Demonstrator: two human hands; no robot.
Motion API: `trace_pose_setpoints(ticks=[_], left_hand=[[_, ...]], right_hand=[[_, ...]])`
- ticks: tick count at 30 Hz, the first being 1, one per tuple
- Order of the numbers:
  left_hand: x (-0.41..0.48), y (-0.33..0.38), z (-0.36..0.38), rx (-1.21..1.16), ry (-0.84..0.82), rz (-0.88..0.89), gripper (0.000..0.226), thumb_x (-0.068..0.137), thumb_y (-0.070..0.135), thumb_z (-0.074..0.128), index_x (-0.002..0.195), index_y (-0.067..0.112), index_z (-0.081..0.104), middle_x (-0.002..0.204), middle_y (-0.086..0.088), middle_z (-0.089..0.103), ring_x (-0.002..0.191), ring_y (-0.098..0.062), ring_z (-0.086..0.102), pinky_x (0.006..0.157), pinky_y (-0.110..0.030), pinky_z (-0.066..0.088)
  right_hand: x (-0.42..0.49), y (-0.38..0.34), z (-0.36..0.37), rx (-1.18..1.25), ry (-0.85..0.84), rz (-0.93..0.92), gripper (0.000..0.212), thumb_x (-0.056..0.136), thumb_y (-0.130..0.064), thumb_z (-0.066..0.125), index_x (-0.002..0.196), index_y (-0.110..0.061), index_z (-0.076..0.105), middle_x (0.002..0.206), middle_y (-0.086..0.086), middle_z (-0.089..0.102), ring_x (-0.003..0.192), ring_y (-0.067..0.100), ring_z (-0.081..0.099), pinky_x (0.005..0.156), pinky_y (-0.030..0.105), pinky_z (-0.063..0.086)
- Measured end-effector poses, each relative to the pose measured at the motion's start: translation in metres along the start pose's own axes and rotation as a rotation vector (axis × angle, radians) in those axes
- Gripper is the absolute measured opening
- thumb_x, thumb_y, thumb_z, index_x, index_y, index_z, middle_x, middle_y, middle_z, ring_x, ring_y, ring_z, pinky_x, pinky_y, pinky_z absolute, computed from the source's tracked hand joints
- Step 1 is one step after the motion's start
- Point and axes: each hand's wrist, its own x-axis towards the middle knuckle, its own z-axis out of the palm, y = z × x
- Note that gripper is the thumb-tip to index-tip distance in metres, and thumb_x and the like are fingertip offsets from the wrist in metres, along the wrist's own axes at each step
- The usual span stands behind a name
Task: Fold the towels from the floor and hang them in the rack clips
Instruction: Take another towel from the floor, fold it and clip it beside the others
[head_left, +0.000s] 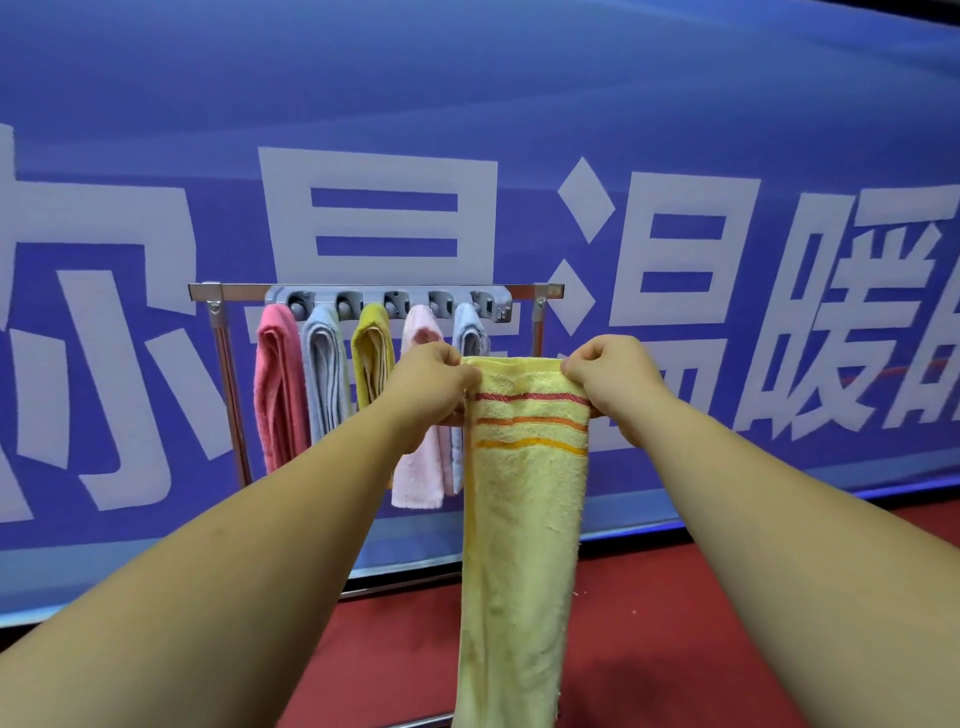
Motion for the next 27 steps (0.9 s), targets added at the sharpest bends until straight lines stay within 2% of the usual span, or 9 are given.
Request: trace_pose_setpoints(ticks=[3,7,10,14,18,20,23,27], left_hand=[[-0.001,0.0,0.009,-0.01,-0.011,0.003,0.009,0.098,0.01,0.067,0.093,0.009,0.059,0.103,-0.026,0.074,0.09,-0.041,0.078,0.072,-0.052,0.068],[-0.001,0.002,0.024,-0.051,-0.034,0.027,0.01,0.098,0.01,0.068,0.095,0.009,0.059,0.106,-0.029,0.074,0.088,-0.038,0.079,0.069,-0.042,0.068],[-0.002,0.003,0.033,-0.118,-0.076,0.047,0.011,0.098,0.006,0.068,0.097,0.008,0.057,0.105,-0.032,0.074,0.084,-0.036,0.081,0.068,-0.04,0.067],[-0.004,0.006,0.039,-0.163,-0.121,0.068,0.012,0.1,0.005,0.068,0.1,0.007,0.057,0.101,-0.032,0.075,0.082,-0.035,0.08,0.073,-0.044,0.068],[-0.004,0.008,0.039,-0.183,-0.149,0.083,0.011,0.1,0.006,0.071,0.101,0.005,0.06,0.104,-0.033,0.074,0.087,-0.038,0.08,0.08,-0.048,0.068],[-0.004,0.008,0.037,-0.201,-0.155,0.084,0.013,0.099,0.004,0.072,0.104,0.0,0.061,0.104,-0.032,0.075,0.088,-0.038,0.08,0.078,-0.045,0.068],[-0.002,0.006,0.037,-0.224,-0.118,0.076,0.02,0.095,0.001,0.076,0.107,-0.006,0.062,0.106,-0.03,0.075,0.089,-0.038,0.08,0.076,-0.043,0.068],[-0.001,0.004,0.044,-0.22,-0.069,0.072,0.014,0.093,0.001,0.078,0.1,0.0,0.065,0.104,-0.027,0.077,0.088,-0.037,0.081,0.081,-0.049,0.067]], right_hand=[[0.0,-0.003,0.006,0.027,-0.013,0.007,0.009,0.099,-0.016,0.067,0.092,-0.014,0.072,0.093,0.011,0.073,0.085,0.029,0.075,0.071,0.045,0.068],[-0.003,-0.012,0.015,0.11,-0.047,0.036,0.002,0.097,-0.012,0.069,0.096,-0.014,0.07,0.093,0.013,0.075,0.074,0.03,0.079,0.068,0.047,0.068],[-0.005,-0.017,0.021,0.15,-0.066,0.039,0.008,0.095,-0.008,0.069,0.098,-0.015,0.066,0.092,0.014,0.074,0.066,0.032,0.079,0.067,0.05,0.068],[-0.006,-0.022,0.022,0.175,-0.075,0.048,0.018,0.095,-0.011,0.073,0.104,-0.021,0.061,0.101,0.012,0.07,0.069,0.031,0.079,0.068,0.047,0.068],[-0.005,-0.025,0.021,0.195,-0.073,0.054,0.018,0.094,-0.009,0.072,0.103,-0.021,0.062,0.106,0.013,0.07,0.072,0.03,0.08,0.066,0.043,0.068],[-0.005,-0.026,0.019,0.195,-0.061,0.048,0.018,0.094,-0.007,0.072,0.103,-0.02,0.063,0.106,0.012,0.07,0.072,0.03,0.08,0.064,0.041,0.068],[-0.007,-0.029,0.017,0.171,-0.051,0.035,0.018,0.095,-0.008,0.071,0.104,-0.021,0.063,0.102,0.01,0.07,0.069,0.029,0.08,0.068,0.045,0.069],[-0.008,-0.031,0.017,0.172,-0.048,0.038,0.017,0.096,-0.007,0.069,0.105,-0.02,0.063,0.1,0.009,0.07,0.066,0.028,0.08,0.067,0.043,0.069]])
